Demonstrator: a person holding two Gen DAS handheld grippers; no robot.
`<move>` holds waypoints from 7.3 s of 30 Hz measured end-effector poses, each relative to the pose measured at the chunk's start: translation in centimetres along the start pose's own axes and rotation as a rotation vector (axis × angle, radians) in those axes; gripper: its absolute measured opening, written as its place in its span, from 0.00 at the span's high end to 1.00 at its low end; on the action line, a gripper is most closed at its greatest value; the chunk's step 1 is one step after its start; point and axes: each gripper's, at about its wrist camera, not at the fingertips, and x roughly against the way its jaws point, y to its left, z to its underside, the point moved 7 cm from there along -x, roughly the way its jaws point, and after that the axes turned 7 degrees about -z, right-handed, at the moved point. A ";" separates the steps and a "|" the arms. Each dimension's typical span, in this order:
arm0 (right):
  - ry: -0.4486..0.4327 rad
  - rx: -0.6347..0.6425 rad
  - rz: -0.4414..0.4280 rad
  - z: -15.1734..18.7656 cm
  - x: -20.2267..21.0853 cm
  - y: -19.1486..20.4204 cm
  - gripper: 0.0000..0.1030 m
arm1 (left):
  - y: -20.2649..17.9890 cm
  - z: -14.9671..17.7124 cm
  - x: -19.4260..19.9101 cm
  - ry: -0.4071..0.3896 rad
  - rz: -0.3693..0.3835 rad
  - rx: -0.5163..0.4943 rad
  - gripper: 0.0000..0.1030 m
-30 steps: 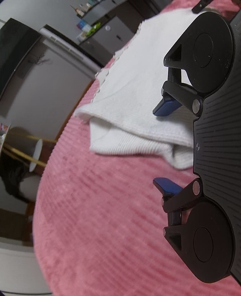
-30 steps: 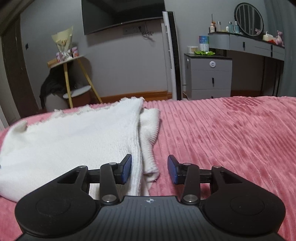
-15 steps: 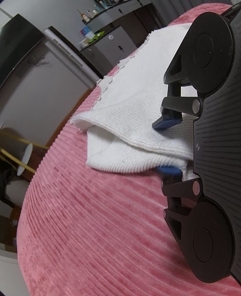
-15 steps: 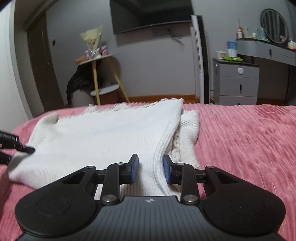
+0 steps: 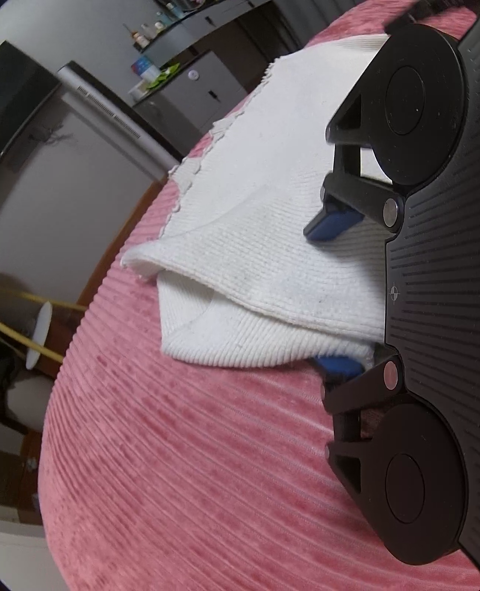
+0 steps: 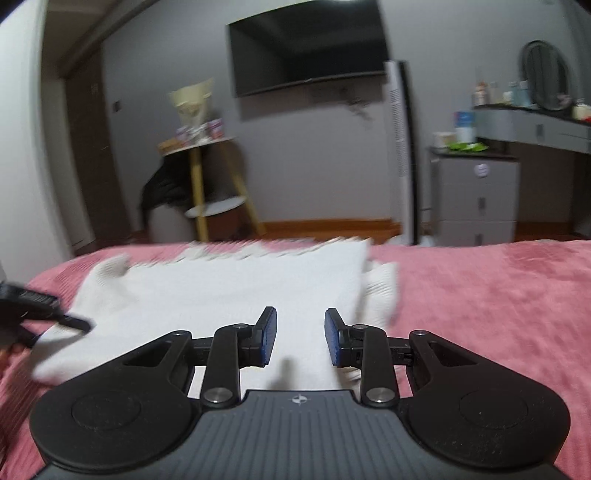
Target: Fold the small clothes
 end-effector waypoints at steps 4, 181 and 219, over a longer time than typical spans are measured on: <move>0.146 0.017 0.041 2.8 -2.5 -0.5 0.91 | -0.3 -0.7 0.9 -0.005 -0.013 0.003 0.73; 0.113 -0.085 -0.014 -6.1 -6.8 -6.0 0.82 | -13.8 9.9 2.6 -0.109 -0.008 -0.217 0.08; 0.158 -0.975 -0.244 5.8 2.6 -7.9 0.58 | -12.8 10.2 3.1 0.208 0.478 0.269 0.10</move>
